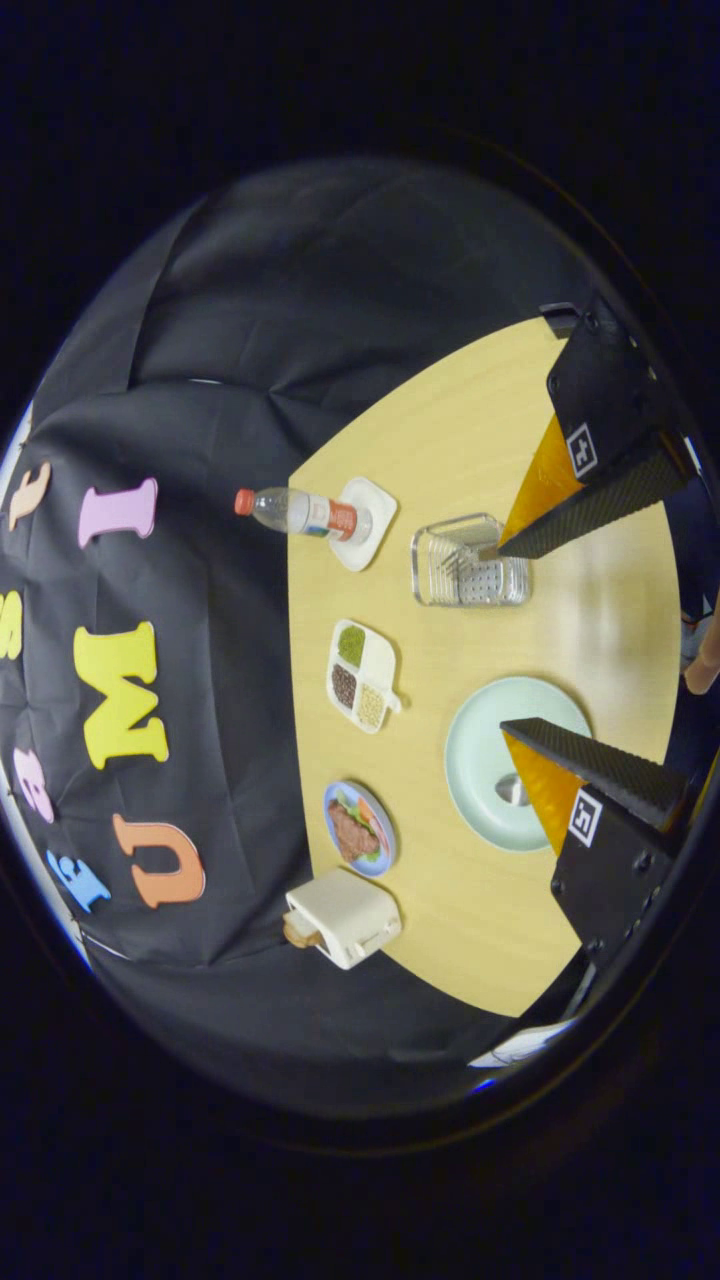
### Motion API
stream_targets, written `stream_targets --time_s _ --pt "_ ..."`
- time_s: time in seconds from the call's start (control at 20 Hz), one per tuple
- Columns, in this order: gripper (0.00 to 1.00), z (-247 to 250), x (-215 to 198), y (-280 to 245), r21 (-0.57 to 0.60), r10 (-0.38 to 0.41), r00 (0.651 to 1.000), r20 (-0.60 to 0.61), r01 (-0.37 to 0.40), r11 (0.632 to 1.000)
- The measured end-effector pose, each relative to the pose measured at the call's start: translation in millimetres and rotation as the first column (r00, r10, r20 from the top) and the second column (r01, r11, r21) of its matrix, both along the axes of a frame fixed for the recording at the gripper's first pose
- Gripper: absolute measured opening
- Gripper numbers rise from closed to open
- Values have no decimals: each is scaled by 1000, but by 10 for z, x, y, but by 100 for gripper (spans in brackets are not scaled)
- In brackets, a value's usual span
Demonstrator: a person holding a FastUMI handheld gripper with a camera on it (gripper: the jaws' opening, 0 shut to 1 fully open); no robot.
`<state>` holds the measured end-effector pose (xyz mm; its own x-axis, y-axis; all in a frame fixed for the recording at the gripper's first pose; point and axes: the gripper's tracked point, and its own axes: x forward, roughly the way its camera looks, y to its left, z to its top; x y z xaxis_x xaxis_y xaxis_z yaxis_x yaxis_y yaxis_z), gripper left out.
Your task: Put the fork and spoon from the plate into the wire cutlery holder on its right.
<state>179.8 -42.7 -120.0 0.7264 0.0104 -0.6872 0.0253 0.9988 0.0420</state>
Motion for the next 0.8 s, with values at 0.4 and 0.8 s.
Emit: stream_targets --time_s 0.4,0.8 --pt "96 -220 -30 658 11 51 998 -38 -51 999" --pt "96 -668 52 1210 34 103 987 -120 -100 994"
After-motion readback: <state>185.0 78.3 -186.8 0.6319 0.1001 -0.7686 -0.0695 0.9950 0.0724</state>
